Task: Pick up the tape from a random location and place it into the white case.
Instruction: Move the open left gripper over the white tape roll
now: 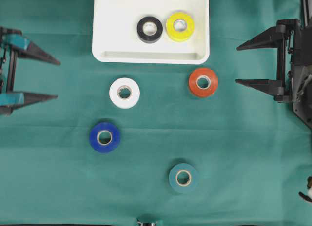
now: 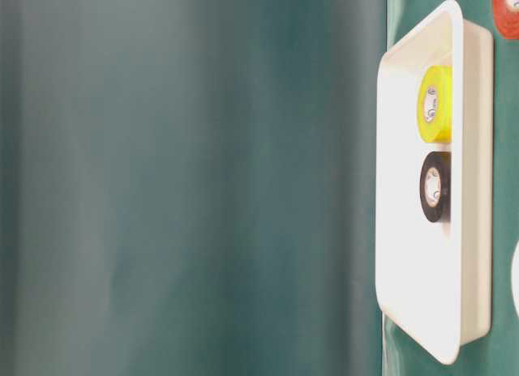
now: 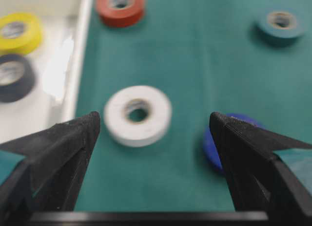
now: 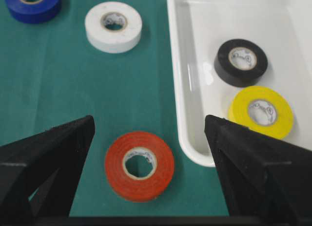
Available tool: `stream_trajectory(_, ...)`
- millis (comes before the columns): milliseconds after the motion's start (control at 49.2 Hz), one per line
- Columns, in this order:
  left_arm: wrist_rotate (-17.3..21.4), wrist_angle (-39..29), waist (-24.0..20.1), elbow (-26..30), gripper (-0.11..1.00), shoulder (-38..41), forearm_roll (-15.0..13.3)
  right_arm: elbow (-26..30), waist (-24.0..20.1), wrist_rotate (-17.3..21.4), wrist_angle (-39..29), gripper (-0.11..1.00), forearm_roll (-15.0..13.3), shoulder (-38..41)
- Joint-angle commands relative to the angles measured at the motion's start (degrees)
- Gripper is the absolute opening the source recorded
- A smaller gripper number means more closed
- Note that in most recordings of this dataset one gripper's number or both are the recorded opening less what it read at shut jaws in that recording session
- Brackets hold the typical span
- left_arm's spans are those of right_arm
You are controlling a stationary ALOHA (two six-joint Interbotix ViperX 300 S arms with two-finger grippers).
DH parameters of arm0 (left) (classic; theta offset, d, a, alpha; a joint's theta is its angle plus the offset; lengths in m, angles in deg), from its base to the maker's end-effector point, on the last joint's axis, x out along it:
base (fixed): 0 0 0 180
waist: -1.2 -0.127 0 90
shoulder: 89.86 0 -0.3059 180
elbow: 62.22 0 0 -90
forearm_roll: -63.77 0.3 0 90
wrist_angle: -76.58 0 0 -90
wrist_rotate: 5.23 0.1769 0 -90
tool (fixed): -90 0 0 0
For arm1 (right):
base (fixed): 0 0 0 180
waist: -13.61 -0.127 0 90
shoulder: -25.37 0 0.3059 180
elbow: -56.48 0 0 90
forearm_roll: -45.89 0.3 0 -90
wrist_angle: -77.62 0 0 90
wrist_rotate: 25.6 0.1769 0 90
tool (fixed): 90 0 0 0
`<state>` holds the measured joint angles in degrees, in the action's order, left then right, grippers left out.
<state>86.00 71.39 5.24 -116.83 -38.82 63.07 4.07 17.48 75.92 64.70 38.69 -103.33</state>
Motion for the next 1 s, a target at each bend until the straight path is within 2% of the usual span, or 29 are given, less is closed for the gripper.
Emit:
stream_trajectory(0,-0.62,0.88,2.46,0.62,0.97,0.18,-0.09,0.88,-0.09,0.00,0.53,0.90,0.09,0.18)
stream_trajectory(163,-1.85,1.14,4.75,0.62,0.97,0.18,-0.09,0.88,-0.09,0.00,0.53,0.90,0.09,0.18)
stream_trajectory(447,-2.02,1.32,4.75,0.62,0.97,0.35,-0.09,0.88,-0.18,0.00,0.53,0.90,0.09,0.09)
stream_trajectory(589,-2.02,4.04,4.75,0.88,0.97,1.32,-0.09,0.97,-0.18,0.00,0.44,0.90,0.09,0.18)
stream_trajectory(772,-1.93,8.61,4.75,2.37,0.97,4.83,-0.09,1.05,-0.18,0.00,0.53,0.90,0.09,0.18)
stream_trajectory(976,-1.93,9.76,4.75,6.50,0.97,12.22,-0.09,1.05,-0.09,0.00,0.62,0.90,0.18,0.18)
